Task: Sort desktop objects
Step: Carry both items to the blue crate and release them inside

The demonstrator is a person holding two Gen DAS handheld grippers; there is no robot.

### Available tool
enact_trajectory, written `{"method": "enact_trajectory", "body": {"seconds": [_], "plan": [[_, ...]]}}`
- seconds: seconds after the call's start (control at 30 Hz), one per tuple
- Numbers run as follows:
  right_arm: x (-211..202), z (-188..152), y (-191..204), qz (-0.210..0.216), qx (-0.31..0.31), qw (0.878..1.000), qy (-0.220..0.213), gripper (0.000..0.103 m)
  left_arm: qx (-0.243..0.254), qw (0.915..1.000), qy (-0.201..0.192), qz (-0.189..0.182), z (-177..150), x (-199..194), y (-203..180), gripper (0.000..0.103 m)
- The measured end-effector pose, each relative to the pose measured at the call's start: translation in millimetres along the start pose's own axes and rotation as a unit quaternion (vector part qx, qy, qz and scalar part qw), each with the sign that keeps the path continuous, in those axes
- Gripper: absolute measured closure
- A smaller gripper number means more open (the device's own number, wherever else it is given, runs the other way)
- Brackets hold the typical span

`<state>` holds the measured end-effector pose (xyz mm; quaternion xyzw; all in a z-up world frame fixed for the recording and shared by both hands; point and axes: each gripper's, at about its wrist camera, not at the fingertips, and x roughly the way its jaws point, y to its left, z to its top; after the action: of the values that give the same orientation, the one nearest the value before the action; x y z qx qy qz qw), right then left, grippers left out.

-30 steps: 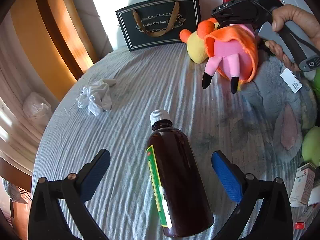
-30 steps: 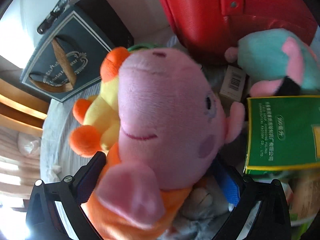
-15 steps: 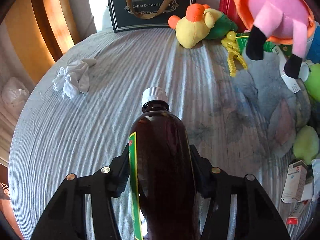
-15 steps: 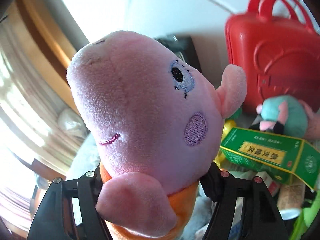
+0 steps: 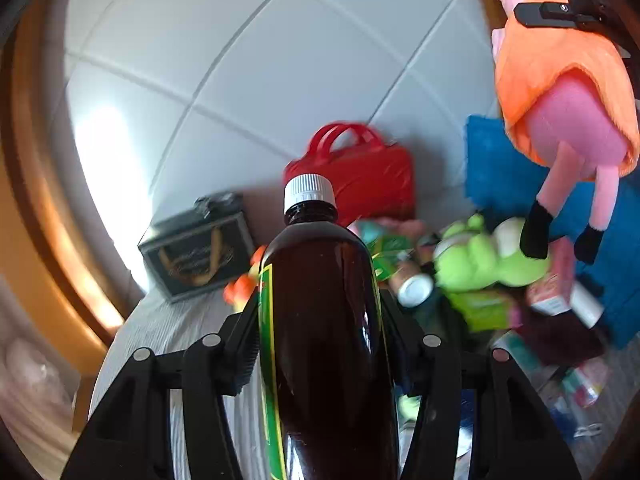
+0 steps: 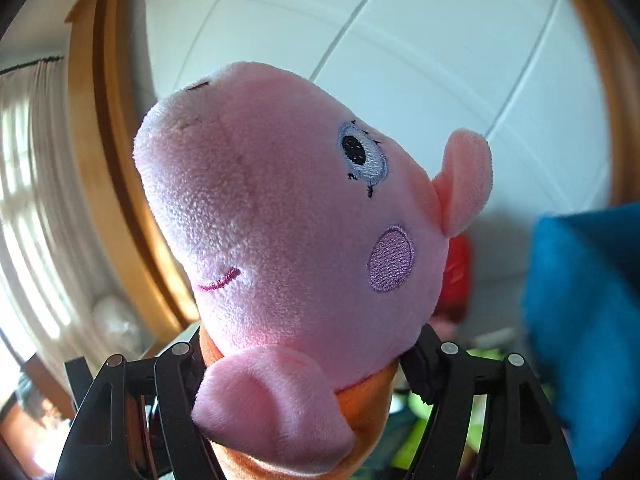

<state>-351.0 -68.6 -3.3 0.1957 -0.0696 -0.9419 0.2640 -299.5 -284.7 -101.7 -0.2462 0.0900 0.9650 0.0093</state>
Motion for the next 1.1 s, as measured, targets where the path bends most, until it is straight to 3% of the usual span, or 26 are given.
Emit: {"method": "enact_trajectory", "body": {"seconds": [0.13,0.27,0.47,0.6,0.7,0.77,0.83,0.9,1.0,1.1], "plan": [[-116,27,-38,-0.087,0.004,0.994,-0.063,0.03,0.056,0.9926,-0.065,-0.086,67,-29,-92,0.05],[-206,45,-86,-0.17,0.006,0.981,-0.098,0.03,0.09,0.9764,-0.115,-0.159,123,-50,-182,0.05],[-280,57,-181,-0.241,0.042,0.964,-0.102,0.029,0.107,0.9612,-0.122,-0.223,179,-47,-293,0.05],[-296,59,-247,-0.268,0.061,0.959,-0.072,0.029,0.135,0.9567,-0.128,-0.223,204,-35,-350,0.05],[-329,48,-300,-0.275,0.077,0.957,-0.058,0.025,0.144,0.9625,-0.118,-0.197,225,-23,-388,0.048],[-329,46,-345,-0.288,0.084,0.953,-0.04,0.018,0.148,0.9674,-0.109,-0.174,239,-16,-409,0.035],[-306,45,-357,-0.292,0.107,0.95,-0.02,0.015,0.143,0.972,-0.107,-0.153,250,-4,-421,0.008],[-301,41,-393,-0.286,0.146,0.947,-0.006,0.013,0.128,0.9753,-0.111,-0.142,256,-4,-423,0.004],[-301,26,-401,-0.259,0.168,0.951,-0.024,0.012,0.11,0.9805,-0.104,-0.126,258,4,-424,0.0],[-294,27,-418,-0.263,0.164,0.951,0.003,0.008,0.106,0.9834,-0.09,-0.116,254,12,-421,0.0]]}}
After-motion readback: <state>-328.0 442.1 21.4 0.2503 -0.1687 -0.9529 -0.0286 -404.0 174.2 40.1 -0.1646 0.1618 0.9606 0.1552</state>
